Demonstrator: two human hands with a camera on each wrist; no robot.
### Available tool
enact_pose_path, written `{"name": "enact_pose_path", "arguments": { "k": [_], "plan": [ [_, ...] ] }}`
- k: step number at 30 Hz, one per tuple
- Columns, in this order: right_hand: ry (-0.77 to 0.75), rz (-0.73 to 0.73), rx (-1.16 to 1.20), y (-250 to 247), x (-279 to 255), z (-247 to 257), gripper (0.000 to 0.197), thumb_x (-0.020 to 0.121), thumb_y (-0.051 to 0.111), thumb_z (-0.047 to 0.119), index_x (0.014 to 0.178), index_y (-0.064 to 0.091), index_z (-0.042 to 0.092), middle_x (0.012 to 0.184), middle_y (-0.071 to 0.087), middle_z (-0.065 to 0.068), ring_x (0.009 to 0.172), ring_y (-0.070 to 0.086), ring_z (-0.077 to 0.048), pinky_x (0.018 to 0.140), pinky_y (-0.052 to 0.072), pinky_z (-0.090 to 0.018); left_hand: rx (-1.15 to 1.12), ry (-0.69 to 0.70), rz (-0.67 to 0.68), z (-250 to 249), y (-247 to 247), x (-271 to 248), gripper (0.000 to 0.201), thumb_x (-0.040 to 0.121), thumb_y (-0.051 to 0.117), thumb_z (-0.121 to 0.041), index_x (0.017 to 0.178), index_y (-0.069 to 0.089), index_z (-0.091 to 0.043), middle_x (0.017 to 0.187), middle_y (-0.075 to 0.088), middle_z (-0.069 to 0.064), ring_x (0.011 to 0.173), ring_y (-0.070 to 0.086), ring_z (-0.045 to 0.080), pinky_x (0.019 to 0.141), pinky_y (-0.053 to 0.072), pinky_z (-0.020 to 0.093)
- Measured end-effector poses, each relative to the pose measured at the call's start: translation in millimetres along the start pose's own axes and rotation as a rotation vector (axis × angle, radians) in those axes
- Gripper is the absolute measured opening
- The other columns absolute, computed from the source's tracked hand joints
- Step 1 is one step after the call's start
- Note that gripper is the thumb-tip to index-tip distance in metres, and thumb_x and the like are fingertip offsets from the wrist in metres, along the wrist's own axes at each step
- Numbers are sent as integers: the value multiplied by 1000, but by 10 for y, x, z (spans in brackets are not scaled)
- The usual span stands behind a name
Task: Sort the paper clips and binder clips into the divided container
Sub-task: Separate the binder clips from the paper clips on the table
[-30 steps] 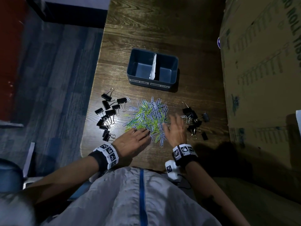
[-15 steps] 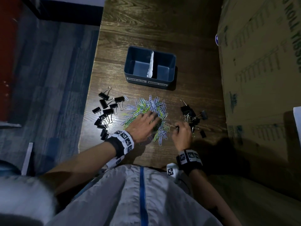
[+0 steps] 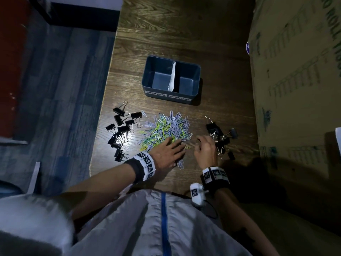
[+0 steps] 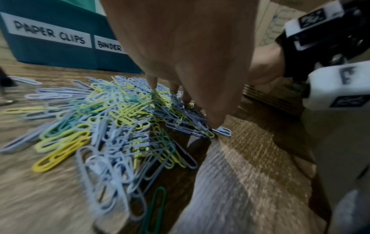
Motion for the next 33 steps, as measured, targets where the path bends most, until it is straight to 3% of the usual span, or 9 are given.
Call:
{"name": "enact_pose_path", "arguments": {
  "k": [3, 6, 8, 11, 16, 20, 23, 27, 33],
  "plan": [
    [-19, 73, -13, 185, 160, 152, 40, 87, 63, 5, 127, 62, 10, 131, 56, -14, 121, 52, -34, 102, 47, -52, -122, -48, -132, 129, -132, -242, 66, 94, 45, -45, 149, 27, -14, 157, 24, 16, 145, 21, 32, 115, 24, 55],
    [21, 236, -75, 417, 401, 211, 58, 97, 58, 30, 151, 39, 18, 163, 22, -12, 150, 20, -33, 122, 12, -47, -355, -334, -274, 574, -166, -559, 59, 95, 50, -38, 145, 32, -14, 151, 31, 15, 139, 30, 30, 111, 34, 54],
    [14, 324, -119, 541, 522, 244, 72, 98, 51, 50, 157, 21, 22, 168, 3, -8, 154, 3, -27, 121, 1, -44, -509, -502, -312, 833, -121, -722, 60, 98, 45, -39, 148, 26, -14, 153, 26, 16, 139, 29, 30, 115, 28, 53],
    [-4, 450, -137, 736, 604, 351, 82, 96, 42, 65, 159, 7, 28, 167, -14, -1, 153, -12, -21, 120, -2, -47, -605, -567, -274, 980, -11, -718, 70, 100, 36, -49, 154, 8, -15, 161, 5, 14, 147, 11, 30, 118, 12, 45],
    [-208, 557, -262, 961, 517, 676, 74, 101, 32, 60, 159, -2, 29, 166, -17, -1, 153, -15, -22, 122, -8, -48, -692, -592, -54, 827, 288, -451, 81, 97, 23, -61, 151, -18, -17, 153, -31, 12, 144, -24, 26, 117, -7, 42],
    [-332, 571, -228, 928, 365, 726, 63, 105, 34, 45, 160, 10, 24, 168, -6, -1, 154, -7, -19, 125, 1, -49, -715, -482, -189, 698, 166, -367, 74, 97, 21, -55, 154, 1, -12, 161, -8, 14, 148, -2, 31, 118, 11, 46],
    [-332, 449, -131, 750, 398, 692, 61, 103, 40, 45, 157, 24, 24, 167, 7, -4, 155, 3, -21, 124, 3, -45, -641, -577, -327, 1001, 4, -415, 62, 97, 30, -40, 148, 18, -6, 156, 14, 21, 144, 17, 35, 117, 24, 53],
    [-268, 415, -118, 673, 454, 665, 62, 102, 45, 46, 157, 27, 24, 167, 9, -6, 155, 5, -22, 120, -1, -39, -631, -704, -172, 1252, 37, -350, 73, 102, 24, -43, 151, -4, 2, 158, -9, 27, 147, -5, 37, 121, 2, 46],
    [-240, 488, -139, 746, 610, 876, 59, 104, 38, 45, 157, 24, 25, 168, 4, -6, 155, 3, -22, 123, 4, -44, -734, -596, -137, 866, 93, -262, 77, 98, 12, -51, 151, -11, 0, 158, -12, 24, 148, -10, 32, 119, -4, 39]
  ]
}}
Point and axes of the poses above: each hand's wrist, its own x-axis towards the middle knuckle, its own y-axis out of the palm, z = x × y, the point moved 9 cm from there along x, towards the middle knuckle
